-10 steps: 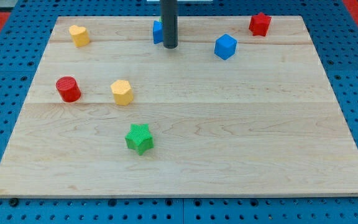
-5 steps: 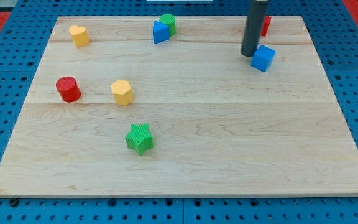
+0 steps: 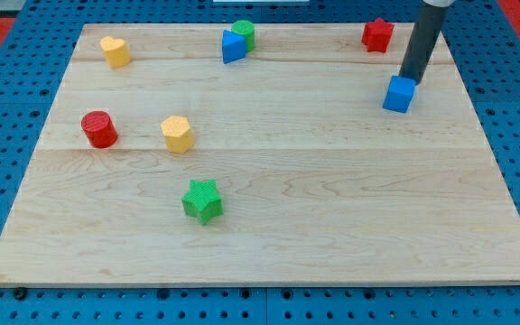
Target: Slide blue cube slightly right and down
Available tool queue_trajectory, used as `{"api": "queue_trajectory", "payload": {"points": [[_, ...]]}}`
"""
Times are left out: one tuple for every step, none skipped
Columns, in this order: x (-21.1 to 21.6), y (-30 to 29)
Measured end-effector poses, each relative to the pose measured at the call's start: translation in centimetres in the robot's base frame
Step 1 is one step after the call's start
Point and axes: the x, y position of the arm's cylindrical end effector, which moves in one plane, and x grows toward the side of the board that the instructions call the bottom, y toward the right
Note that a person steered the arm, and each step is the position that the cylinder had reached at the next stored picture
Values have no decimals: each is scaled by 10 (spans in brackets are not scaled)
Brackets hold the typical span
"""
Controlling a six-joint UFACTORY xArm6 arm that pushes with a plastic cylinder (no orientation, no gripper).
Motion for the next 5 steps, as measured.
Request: {"api": "queue_trajectory", "payload": {"points": [[7, -10], [13, -24], [23, -32], [27, -34], [39, -34]]}}
